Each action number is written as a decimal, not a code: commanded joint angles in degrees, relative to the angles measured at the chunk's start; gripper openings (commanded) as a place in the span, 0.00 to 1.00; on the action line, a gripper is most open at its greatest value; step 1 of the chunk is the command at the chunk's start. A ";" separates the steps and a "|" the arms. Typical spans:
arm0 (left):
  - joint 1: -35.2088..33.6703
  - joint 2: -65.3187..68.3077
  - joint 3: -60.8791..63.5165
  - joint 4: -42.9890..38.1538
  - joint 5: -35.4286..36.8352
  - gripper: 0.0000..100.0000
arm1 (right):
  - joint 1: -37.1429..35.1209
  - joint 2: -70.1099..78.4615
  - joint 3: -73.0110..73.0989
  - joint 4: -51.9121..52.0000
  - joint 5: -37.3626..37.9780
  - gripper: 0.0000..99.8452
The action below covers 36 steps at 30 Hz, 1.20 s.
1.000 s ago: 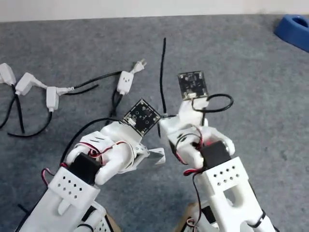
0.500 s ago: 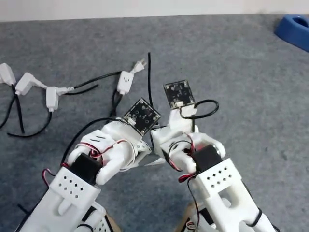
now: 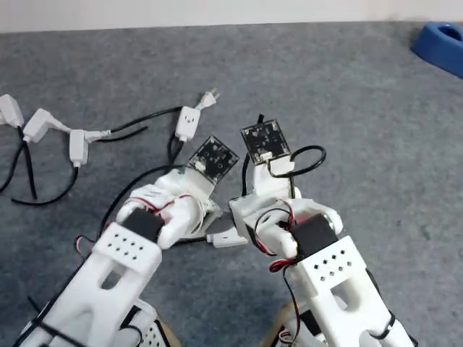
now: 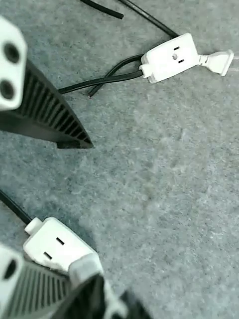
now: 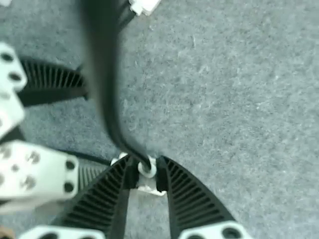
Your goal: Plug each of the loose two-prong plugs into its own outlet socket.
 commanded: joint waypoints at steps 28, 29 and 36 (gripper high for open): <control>-24.22 -12.44 -4.44 1.49 3.34 0.36 | 7.25 -1.36 4.53 -3.74 2.99 0.01; -26.07 -13.58 -3.65 1.49 3.43 0.36 | 7.08 -1.36 4.35 -3.82 1.93 0.01; -37.76 -18.86 0.57 1.14 6.86 0.36 | 2.42 1.19 6.11 -6.90 -0.88 0.01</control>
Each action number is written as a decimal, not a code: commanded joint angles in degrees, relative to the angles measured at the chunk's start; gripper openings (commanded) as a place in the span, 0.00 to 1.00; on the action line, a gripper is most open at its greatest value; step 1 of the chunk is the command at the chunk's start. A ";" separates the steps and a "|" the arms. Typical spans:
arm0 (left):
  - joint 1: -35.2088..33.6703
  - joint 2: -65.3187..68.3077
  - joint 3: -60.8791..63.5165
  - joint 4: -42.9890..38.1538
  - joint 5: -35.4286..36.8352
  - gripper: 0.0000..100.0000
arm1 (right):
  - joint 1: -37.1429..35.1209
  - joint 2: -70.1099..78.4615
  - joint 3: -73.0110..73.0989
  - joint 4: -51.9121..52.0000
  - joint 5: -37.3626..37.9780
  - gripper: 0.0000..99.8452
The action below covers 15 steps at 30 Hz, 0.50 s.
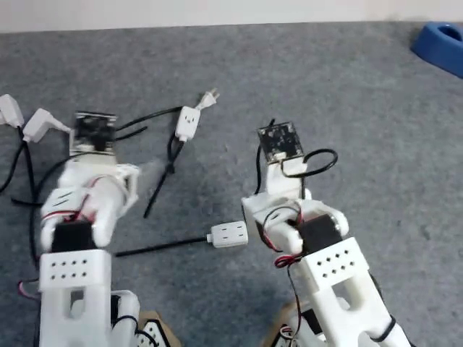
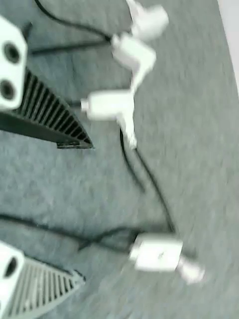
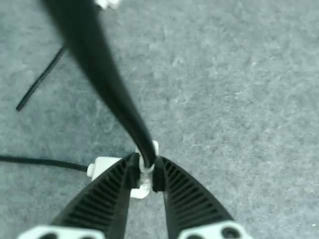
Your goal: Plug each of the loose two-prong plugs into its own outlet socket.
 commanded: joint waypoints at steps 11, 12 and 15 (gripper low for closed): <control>-15.87 -1.36 9.98 -11.34 4.75 0.36 | -4.88 12.62 -3.21 -0.84 -1.23 0.01; -15.87 -1.19 9.98 -12.66 4.75 0.36 | -4.88 12.26 -4.18 0.04 -1.23 0.01; -15.87 -1.10 10.07 -12.66 4.84 0.36 | -4.79 12.18 -6.37 1.80 -1.23 0.01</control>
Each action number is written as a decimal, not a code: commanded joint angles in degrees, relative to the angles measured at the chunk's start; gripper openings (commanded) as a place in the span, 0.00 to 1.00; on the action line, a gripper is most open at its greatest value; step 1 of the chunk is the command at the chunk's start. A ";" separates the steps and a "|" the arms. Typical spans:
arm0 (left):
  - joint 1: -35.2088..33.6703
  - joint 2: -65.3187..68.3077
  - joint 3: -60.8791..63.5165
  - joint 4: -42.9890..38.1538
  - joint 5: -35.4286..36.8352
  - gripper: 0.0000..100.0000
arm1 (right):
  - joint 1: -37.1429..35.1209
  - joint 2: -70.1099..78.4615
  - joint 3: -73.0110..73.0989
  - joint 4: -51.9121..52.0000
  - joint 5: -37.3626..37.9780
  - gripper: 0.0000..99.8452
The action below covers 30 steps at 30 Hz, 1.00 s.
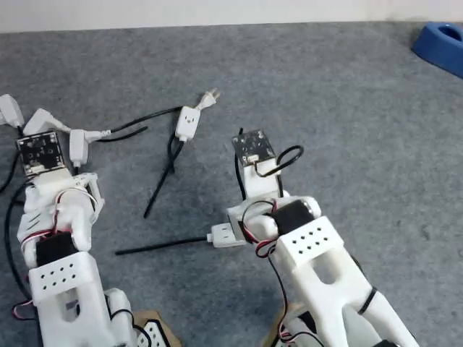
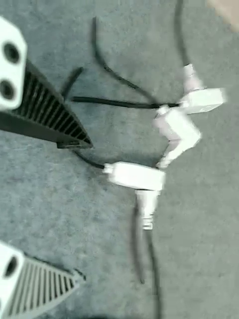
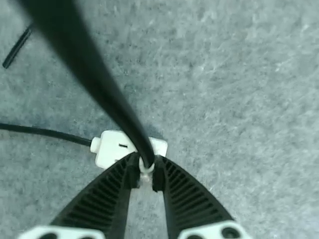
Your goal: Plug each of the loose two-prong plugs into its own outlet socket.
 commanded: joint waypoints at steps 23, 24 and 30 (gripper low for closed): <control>-0.04 0.04 0.40 -2.64 0.62 0.36 | -0.40 0.92 -3.65 1.27 -0.35 0.01; -0.04 0.04 0.40 -2.64 0.62 0.36 | -0.40 1.98 -3.74 1.10 -0.35 0.01; -0.04 0.04 0.40 -2.73 0.62 0.36 | -0.48 7.43 -4.18 1.01 -0.44 0.01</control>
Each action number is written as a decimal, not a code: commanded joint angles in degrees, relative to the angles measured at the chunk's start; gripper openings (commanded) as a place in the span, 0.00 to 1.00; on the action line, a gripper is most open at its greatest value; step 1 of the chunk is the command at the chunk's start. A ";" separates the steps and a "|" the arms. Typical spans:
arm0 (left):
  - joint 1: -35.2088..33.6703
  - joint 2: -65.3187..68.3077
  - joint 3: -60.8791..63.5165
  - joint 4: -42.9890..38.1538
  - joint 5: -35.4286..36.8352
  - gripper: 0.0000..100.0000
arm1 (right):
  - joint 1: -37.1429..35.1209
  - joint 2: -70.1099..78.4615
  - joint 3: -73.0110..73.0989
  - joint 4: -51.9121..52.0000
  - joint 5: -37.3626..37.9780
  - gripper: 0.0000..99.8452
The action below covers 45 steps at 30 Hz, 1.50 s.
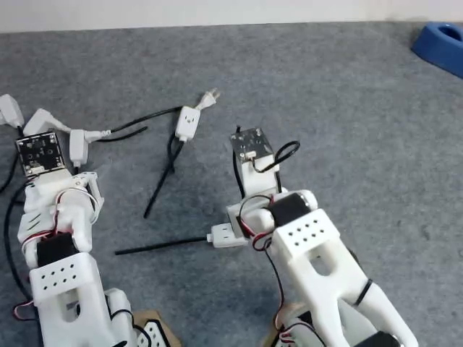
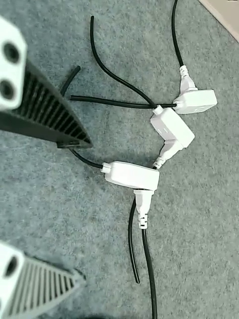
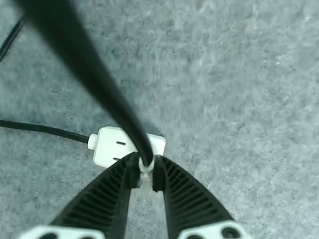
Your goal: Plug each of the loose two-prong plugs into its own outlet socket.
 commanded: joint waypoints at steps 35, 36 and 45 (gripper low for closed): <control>-0.13 0.04 -0.22 -1.41 0.44 0.36 | 2.07 3.03 7.96 -6.37 5.54 0.01; -0.13 0.04 -0.22 -1.41 0.44 0.36 | 2.07 3.03 8.40 -6.37 5.54 0.01; -0.13 0.04 -0.22 -1.41 0.44 0.36 | 2.33 3.03 9.71 -4.00 7.56 0.01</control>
